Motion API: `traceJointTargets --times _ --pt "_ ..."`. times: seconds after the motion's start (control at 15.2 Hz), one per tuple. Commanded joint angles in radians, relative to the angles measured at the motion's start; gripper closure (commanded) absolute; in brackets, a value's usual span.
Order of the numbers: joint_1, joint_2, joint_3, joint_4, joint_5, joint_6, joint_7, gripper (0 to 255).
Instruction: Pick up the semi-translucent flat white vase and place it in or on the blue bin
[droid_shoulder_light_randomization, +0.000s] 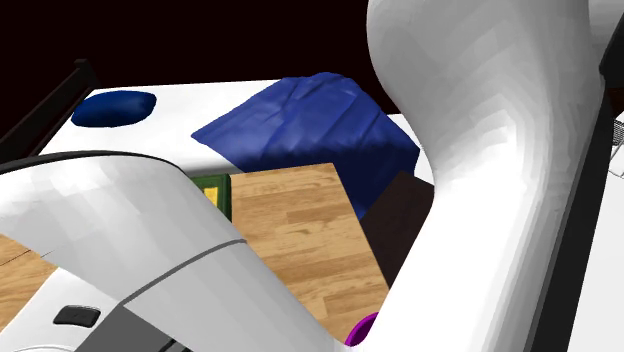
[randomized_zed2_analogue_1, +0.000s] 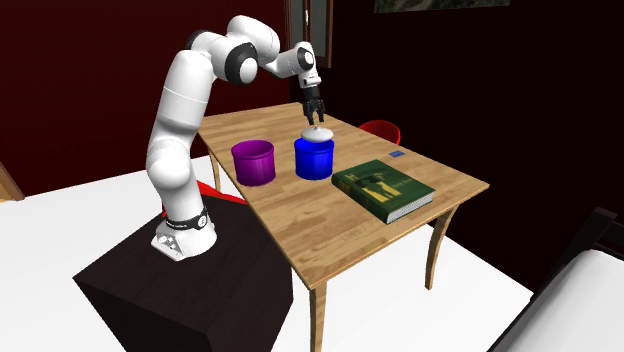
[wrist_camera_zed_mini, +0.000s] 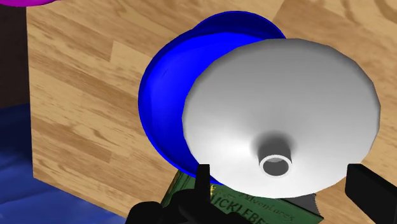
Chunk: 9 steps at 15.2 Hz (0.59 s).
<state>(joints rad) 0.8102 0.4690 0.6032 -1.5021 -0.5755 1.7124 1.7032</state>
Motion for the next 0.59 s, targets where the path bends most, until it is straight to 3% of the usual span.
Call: traceJointTargets --times 0.0,0.33,0.4,0.53 --pt "-0.001 0.000 -0.001 -0.004 -0.001 0.004 0.001 0" --pt "-0.001 0.000 -0.001 -0.004 -0.001 0.004 0.001 0" --pt "-0.001 0.000 -0.001 -0.004 -0.001 0.004 0.001 255" --pt "-0.001 0.000 -0.001 -0.004 -0.001 0.004 0.001 255"
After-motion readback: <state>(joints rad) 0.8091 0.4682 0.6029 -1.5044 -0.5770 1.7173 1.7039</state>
